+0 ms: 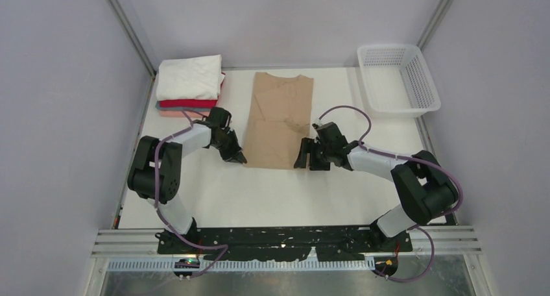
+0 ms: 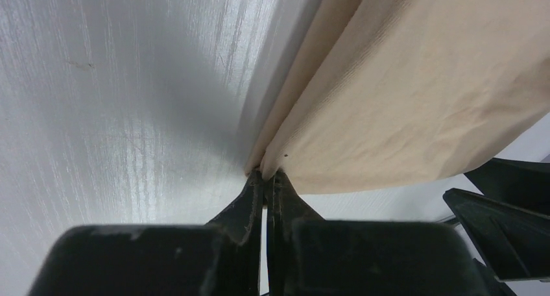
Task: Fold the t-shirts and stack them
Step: Grab one side of the 2/3 rectangular tshirt with both arms
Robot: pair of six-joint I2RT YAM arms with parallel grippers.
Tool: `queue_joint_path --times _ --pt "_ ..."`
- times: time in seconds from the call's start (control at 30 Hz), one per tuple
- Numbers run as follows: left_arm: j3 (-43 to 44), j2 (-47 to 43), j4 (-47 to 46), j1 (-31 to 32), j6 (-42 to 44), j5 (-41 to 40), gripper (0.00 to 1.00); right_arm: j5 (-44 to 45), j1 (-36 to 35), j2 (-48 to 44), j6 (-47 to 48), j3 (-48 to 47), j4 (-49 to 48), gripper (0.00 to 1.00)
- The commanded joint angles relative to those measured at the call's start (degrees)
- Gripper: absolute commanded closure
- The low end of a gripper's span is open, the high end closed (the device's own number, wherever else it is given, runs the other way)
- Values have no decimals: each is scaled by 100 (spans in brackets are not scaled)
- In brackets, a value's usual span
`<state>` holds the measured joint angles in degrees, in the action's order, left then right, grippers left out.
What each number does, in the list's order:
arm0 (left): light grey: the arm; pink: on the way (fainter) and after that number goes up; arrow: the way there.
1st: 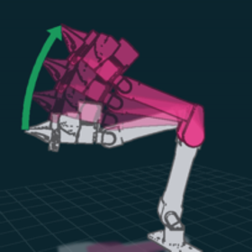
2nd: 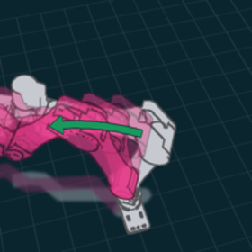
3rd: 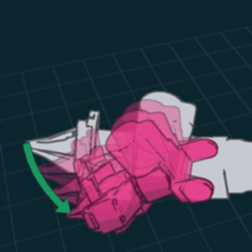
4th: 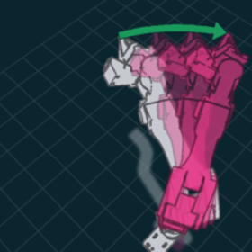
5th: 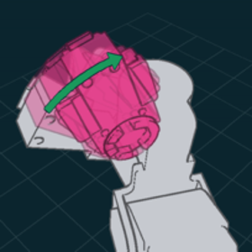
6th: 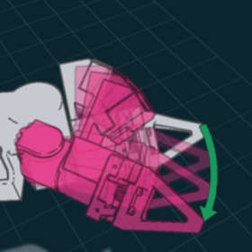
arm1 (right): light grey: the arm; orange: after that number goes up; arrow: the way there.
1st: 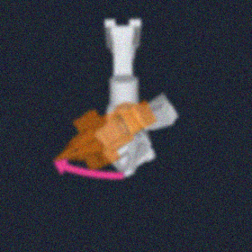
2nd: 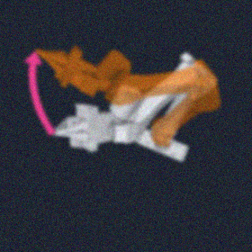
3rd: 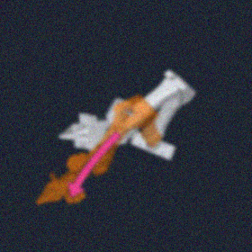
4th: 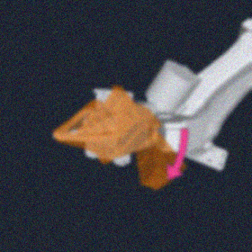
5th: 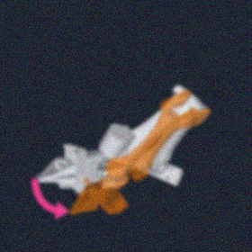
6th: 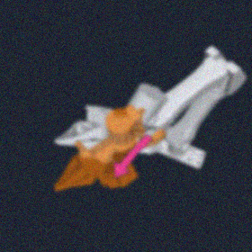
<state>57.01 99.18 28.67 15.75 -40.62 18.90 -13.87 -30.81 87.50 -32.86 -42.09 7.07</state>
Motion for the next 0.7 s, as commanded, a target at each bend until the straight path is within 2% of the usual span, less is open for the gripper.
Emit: queue_joint_path --times 0.0,0.13,0.2,0.23,0.3,0.37,0.5,0.67 --pt "-59 -39 -312 -1 -27 95 100 190 -48 126 -23 77 -169 32" --pt "-184 -162 -459 -2 -32 102 100 409 -47 244 89 59 -252 45" --pt "-223 -254 -512 -2 -25 129 100 426 -48 300 188 -3 -166 56" --pt "-262 -326 -547 -2 -41 123 100 371 -48 311 221 -15 -99 71" --pt "-407 -575 -565 5 -61 96 100 105 -65 226 311 -37 83 90" --pt "-648 -896 -636 19 -126 44 100 -72 -66 7 392 -32 384 94" --pt "-1522 -1930 -645 118 -244 -108 100 -673 -97 -685 583 13 1226 95" --pt "-2130 -3773 360 347 -364 -877 100 -1643 -144 -1569 770 -2 2334 95"
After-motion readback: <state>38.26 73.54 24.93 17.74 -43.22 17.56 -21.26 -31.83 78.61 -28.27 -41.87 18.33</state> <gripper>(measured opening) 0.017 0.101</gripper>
